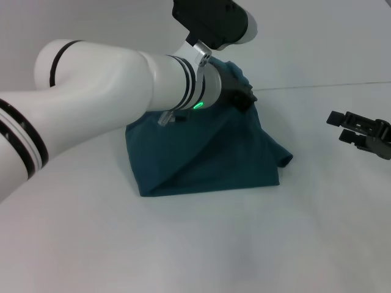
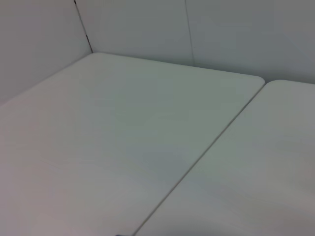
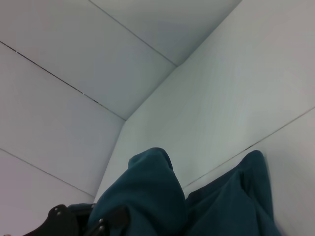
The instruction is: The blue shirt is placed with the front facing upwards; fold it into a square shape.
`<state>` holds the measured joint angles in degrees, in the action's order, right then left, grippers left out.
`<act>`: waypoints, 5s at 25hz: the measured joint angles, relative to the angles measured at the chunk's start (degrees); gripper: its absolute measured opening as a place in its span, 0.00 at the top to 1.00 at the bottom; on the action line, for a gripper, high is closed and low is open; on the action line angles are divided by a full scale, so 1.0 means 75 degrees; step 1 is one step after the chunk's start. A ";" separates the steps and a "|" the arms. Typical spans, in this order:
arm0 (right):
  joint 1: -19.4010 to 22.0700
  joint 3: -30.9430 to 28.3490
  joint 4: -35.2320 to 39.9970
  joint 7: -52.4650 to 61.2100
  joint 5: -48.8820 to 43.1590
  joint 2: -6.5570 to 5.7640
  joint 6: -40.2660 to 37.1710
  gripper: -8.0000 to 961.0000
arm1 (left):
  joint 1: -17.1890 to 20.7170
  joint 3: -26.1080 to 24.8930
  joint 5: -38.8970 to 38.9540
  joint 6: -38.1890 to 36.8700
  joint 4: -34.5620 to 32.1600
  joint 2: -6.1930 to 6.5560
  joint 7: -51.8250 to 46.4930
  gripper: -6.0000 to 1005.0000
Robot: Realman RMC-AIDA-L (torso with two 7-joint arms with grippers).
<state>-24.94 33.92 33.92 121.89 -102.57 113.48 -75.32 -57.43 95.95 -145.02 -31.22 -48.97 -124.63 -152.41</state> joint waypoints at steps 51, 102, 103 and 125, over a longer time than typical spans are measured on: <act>-0.0290 0.0115 0.0007 0.0005 -0.0970 -0.0555 -0.0071 0.06 | 0.2269 -0.5654 0.3919 -0.4109 0.0044 0.0166 0.0897 0.32; -0.4084 0.1712 -0.0811 0.4142 -0.4726 -0.0189 0.3246 0.06 | 0.4154 -0.8747 0.5005 -0.7845 -0.0364 0.0492 0.3160 0.21; -0.4109 0.1716 -0.0905 0.4139 -0.4700 -0.0181 0.3329 0.06 | 0.4154 -0.8749 0.5005 -0.7822 -0.0364 0.0491 0.3170 0.21; -0.4436 0.1781 -0.1678 0.3871 -0.4313 0.0316 0.4776 0.14 | 0.4074 -0.8763 0.5005 -0.7466 -0.0157 0.0457 0.3314 0.21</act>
<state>-58.21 47.29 21.33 150.92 -134.92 115.84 -39.51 -26.88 30.23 -107.49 -87.22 -50.15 -121.20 -127.56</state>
